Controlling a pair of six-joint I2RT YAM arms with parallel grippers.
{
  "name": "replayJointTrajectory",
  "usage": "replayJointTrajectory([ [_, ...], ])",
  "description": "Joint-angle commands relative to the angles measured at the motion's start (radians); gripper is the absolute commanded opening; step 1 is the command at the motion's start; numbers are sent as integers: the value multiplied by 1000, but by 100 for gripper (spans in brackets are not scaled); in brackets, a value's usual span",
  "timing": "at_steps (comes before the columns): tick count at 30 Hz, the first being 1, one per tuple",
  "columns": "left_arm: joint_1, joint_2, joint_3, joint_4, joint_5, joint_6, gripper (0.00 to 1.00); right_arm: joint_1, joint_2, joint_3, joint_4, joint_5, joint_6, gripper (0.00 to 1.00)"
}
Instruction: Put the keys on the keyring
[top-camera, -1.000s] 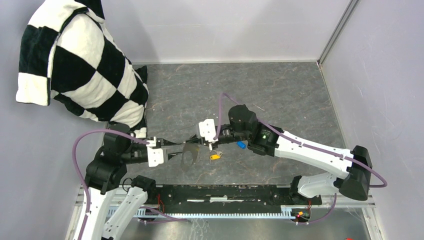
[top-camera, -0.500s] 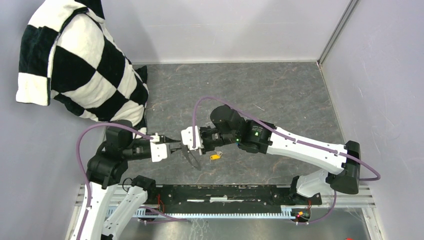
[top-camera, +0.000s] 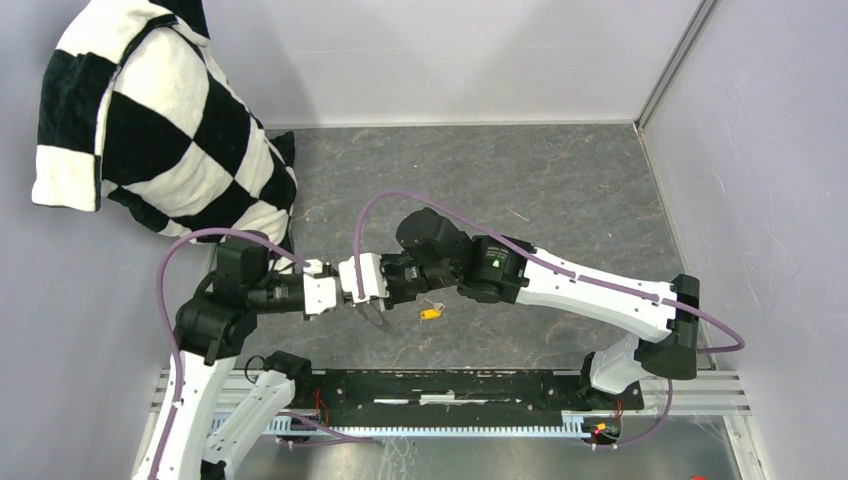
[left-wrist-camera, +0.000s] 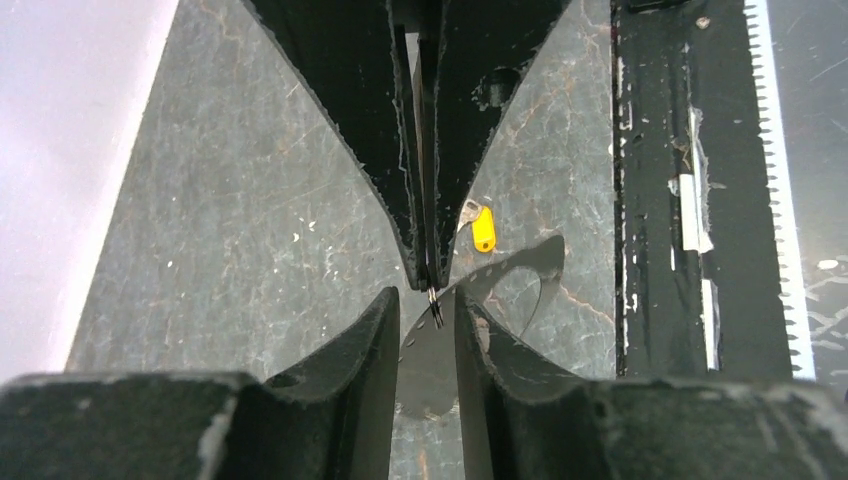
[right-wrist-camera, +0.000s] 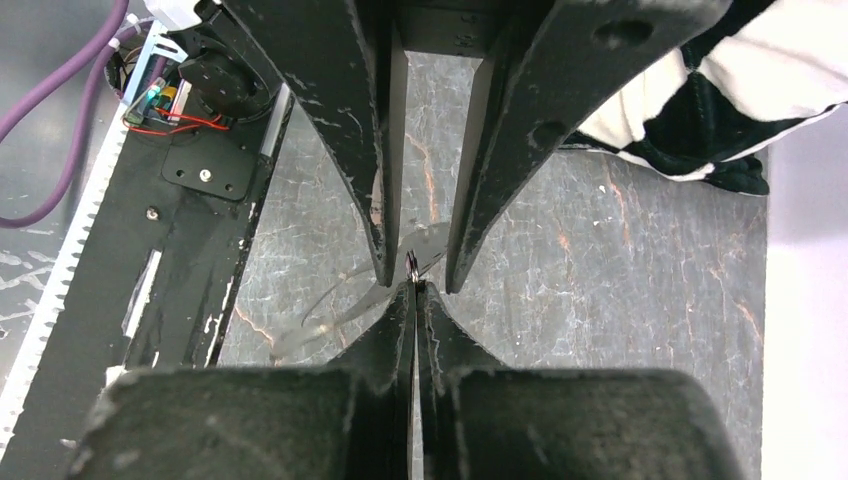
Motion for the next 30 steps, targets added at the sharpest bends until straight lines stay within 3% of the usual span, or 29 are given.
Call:
replayJointTrajectory([
  [1, 1, 22, 38, -72, 14, 81, 32, 13, 13, 72, -12, 28, 8, 1],
  [4, 1, 17, 31, -63, -6, 96, 28, 19, 14, 75, -5, 20, 9, 1],
  [11, 1, -21, -6, 43, -9, 54, 3, 26, 18, 79, 21, -9, 41, 1],
  [13, 1, -37, -20, 81, 3, 30, 2, 25, 2, 53, 59, -17, 60, 10],
  [17, 1, -72, -40, 161, 49, -41, 2, 9, -144, -149, 289, 3, 98, 34],
  [19, 1, -93, -47, 211, 95, -119, 2, -28, -232, -299, 441, -30, 146, 39],
  [24, 1, -111, -50, 368, 200, -321, 2, -173, -349, -521, 765, -235, 324, 40],
  [30, 1, -65, -4, 378, 274, -359, 2, -212, -360, -597, 951, -346, 428, 40],
])
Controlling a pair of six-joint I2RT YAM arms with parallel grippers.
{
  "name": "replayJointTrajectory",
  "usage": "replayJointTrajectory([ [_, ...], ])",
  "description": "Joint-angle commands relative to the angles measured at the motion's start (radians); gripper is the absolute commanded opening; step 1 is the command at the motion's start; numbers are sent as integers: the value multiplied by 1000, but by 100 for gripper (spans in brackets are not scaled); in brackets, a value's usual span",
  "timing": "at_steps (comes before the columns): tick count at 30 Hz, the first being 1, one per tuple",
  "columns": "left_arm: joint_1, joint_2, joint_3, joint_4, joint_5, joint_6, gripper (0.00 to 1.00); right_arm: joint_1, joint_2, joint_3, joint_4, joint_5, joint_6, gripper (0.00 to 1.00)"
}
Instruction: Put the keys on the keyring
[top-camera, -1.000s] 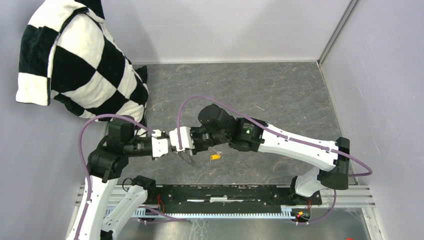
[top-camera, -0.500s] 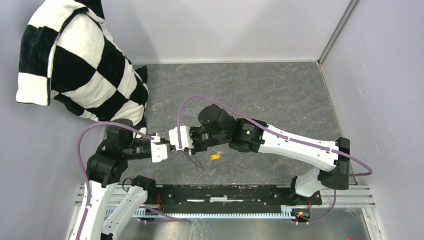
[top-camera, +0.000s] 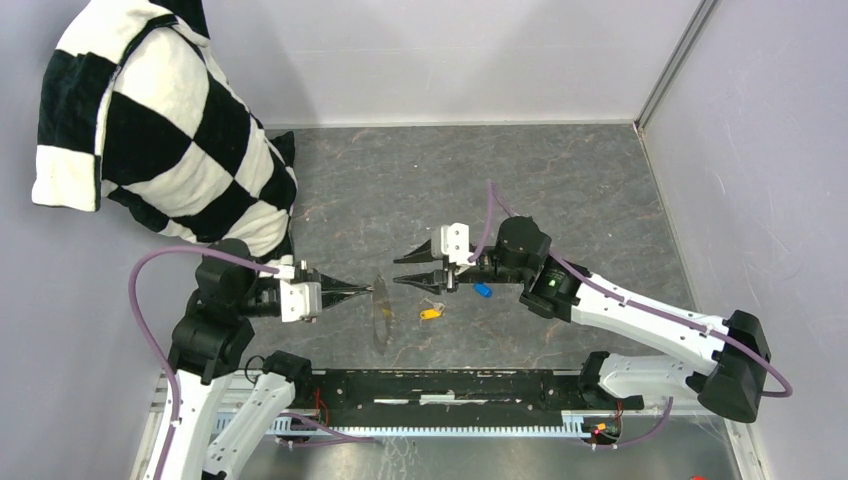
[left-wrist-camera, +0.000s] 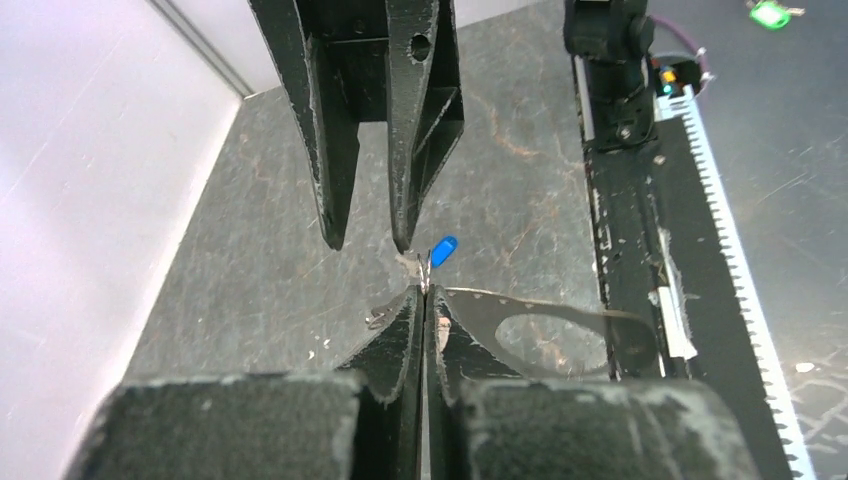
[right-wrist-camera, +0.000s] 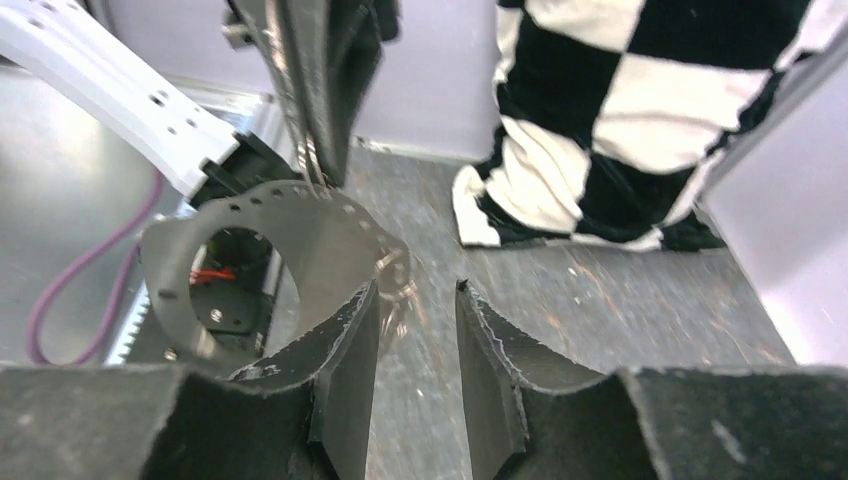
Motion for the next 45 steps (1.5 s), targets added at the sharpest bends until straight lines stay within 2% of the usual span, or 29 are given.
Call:
replayJointTrajectory([
  [1, 1, 33, 51, 88, 99, -107, 2, 1, -5, -15, 252, -143, 127, 40],
  [9, 1, 34, 20, 172, 89, -169, 2, 2, -10, -79, 429, -195, 256, 42],
  [23, 1, 31, 13, 181, 110, -166, 2, 9, 75, -38, 495, -204, 326, 41],
  [32, 1, 33, 5, 134, 120, -95, 2, 14, 97, -19, 522, -205, 355, 30],
  [37, 1, 33, 2, 113, 111, -61, 2, 20, 103, -15, 526, -211, 364, 30],
  [44, 1, 32, -2, 114, 108, -55, 2, 24, 122, 18, 456, -209, 340, 1],
  [45, 1, 29, -4, 114, 104, -56, 2, 25, 123, 24, 431, -205, 331, 1],
])
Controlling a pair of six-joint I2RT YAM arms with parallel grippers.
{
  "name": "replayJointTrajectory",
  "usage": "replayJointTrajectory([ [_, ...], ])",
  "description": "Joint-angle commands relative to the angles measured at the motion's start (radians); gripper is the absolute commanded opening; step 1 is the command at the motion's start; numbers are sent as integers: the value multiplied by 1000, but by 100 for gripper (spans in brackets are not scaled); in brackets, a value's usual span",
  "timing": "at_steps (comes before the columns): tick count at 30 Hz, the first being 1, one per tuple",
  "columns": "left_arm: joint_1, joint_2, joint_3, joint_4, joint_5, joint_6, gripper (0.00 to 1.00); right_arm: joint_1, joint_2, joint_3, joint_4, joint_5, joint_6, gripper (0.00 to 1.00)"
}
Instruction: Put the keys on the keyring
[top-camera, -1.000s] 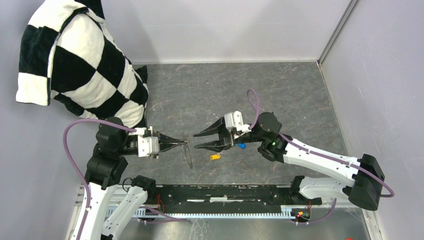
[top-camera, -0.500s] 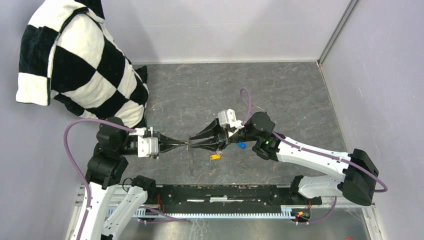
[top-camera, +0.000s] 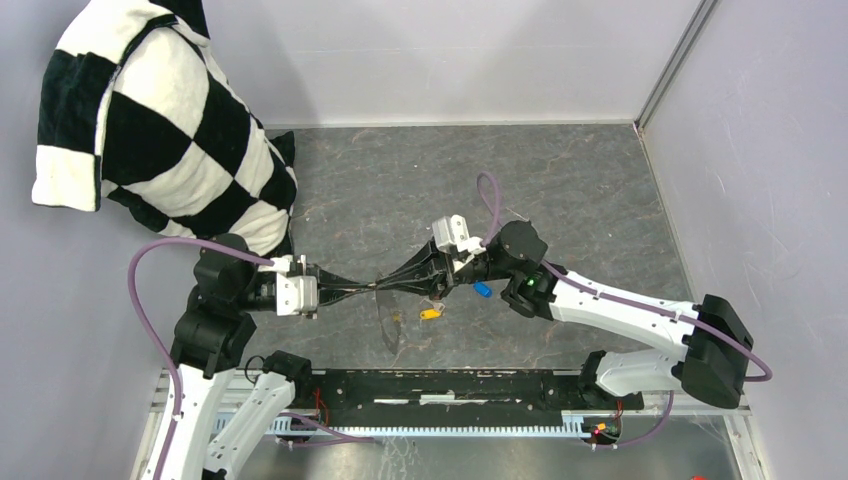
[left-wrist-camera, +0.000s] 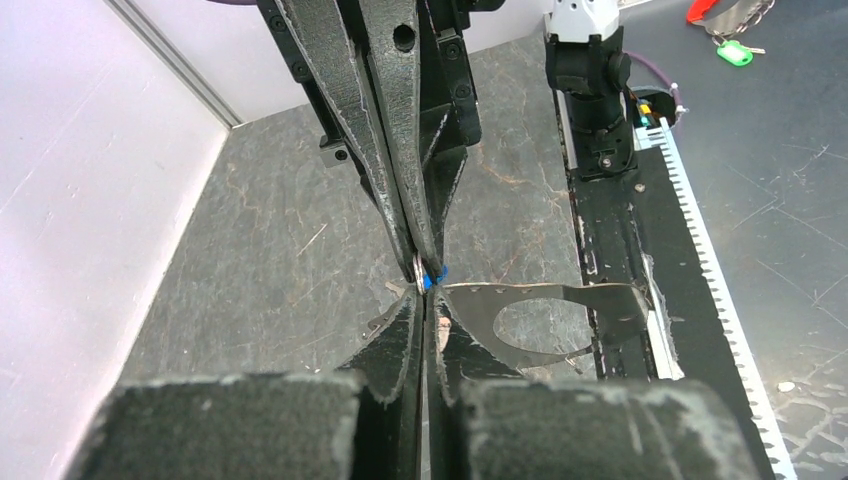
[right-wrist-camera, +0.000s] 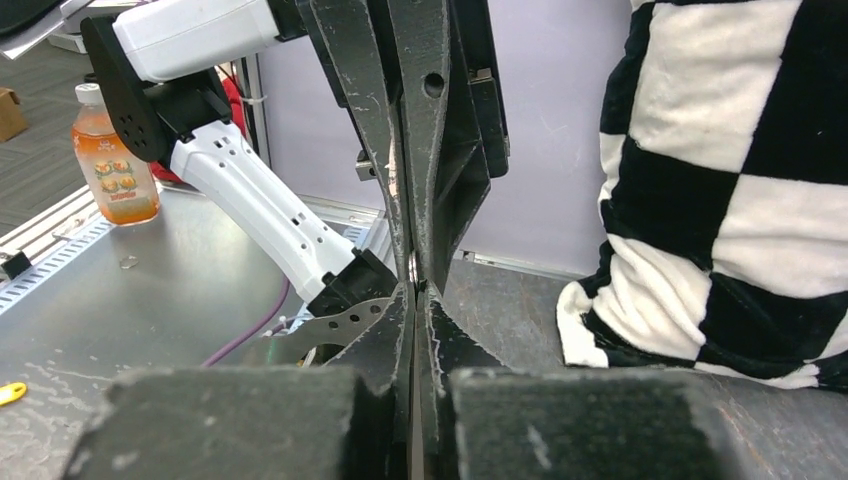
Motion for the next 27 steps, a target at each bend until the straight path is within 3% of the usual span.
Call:
replayJointTrajectory([
  [1, 1, -4, -8, 10, 9, 36, 2, 9, 13, 76, -61, 15, -34, 1],
  [3, 1, -5, -10, 9, -25, 26, 6, 10, 3, 97, -175, 51, -97, 1],
  [6, 1, -4, 1, -70, -100, 93, 28, 14, -16, 148, -390, 132, -246, 1],
  [12, 1, 26, 16, -207, -191, 231, 30, 60, -6, 260, -746, 280, -453, 1],
  [21, 1, 75, 28, -284, -186, 276, 27, 104, 17, 327, -821, 333, -501, 1],
  [27, 1, 80, 36, -302, -165, 248, 33, 116, 34, 350, -821, 338, -503, 1],
])
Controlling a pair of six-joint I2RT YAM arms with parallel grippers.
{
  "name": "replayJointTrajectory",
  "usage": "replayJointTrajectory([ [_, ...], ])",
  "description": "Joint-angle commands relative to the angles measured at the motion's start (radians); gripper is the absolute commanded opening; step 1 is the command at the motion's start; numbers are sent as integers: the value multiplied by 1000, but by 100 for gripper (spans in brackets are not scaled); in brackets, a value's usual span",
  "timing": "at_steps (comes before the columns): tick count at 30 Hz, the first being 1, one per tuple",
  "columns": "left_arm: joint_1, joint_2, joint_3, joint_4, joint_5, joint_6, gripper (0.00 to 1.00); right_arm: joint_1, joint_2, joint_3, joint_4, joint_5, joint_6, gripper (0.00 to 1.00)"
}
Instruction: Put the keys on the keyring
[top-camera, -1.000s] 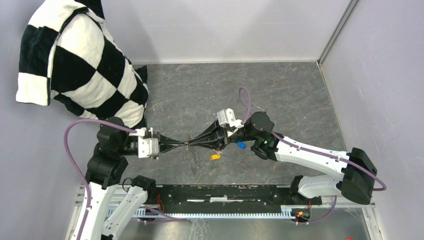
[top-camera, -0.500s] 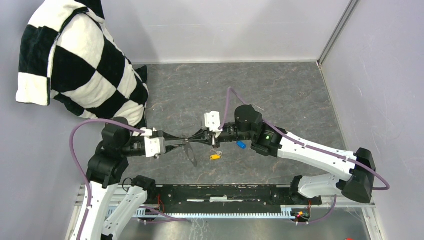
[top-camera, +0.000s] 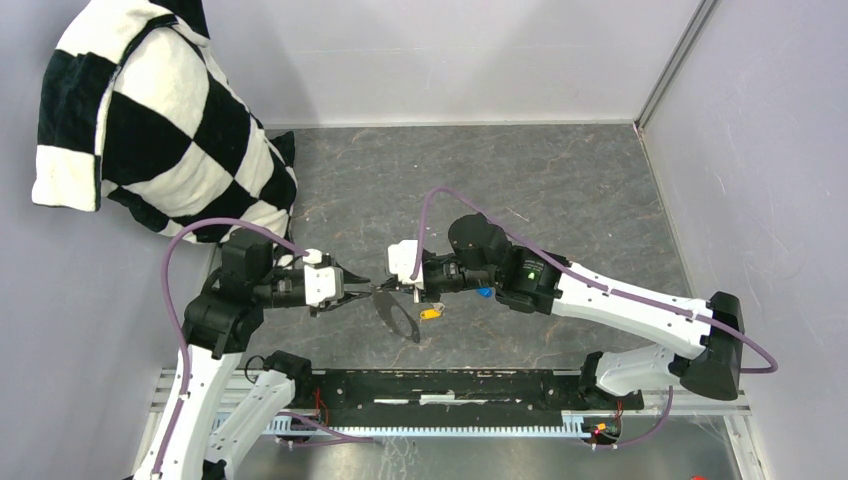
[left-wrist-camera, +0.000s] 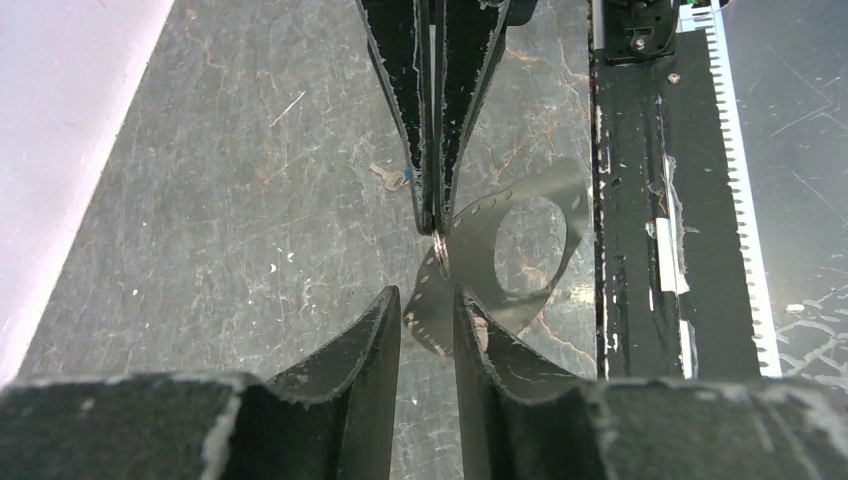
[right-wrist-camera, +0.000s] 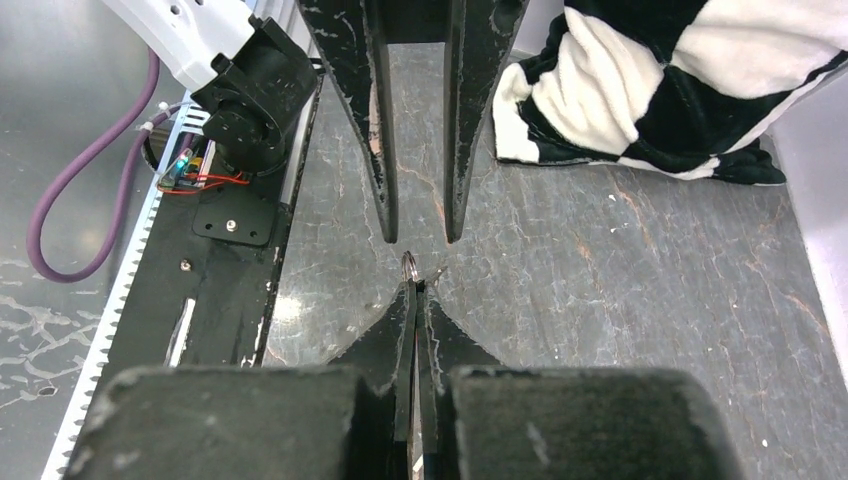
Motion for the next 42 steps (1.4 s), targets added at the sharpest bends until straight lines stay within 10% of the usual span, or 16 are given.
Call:
replayJointTrajectory([
  [1, 1, -1, 39, -25, 27, 12, 34, 9, 2, 66, 38, 23, -18, 1],
  [18, 1, 38, 21, -32, 70, 17, 33, 41, 35, 91, 82, 14, -3, 1],
  [27, 1, 32, 5, -31, 46, 48, 2, 49, 30, 85, 94, 4, 0, 1],
  [33, 1, -63, -50, -30, 38, 287, 2, 42, -86, -39, 211, 48, 12, 30],
  [42, 1, -161, -84, -31, 125, 565, 2, 3, -160, -148, 265, -4, 51, 40],
])
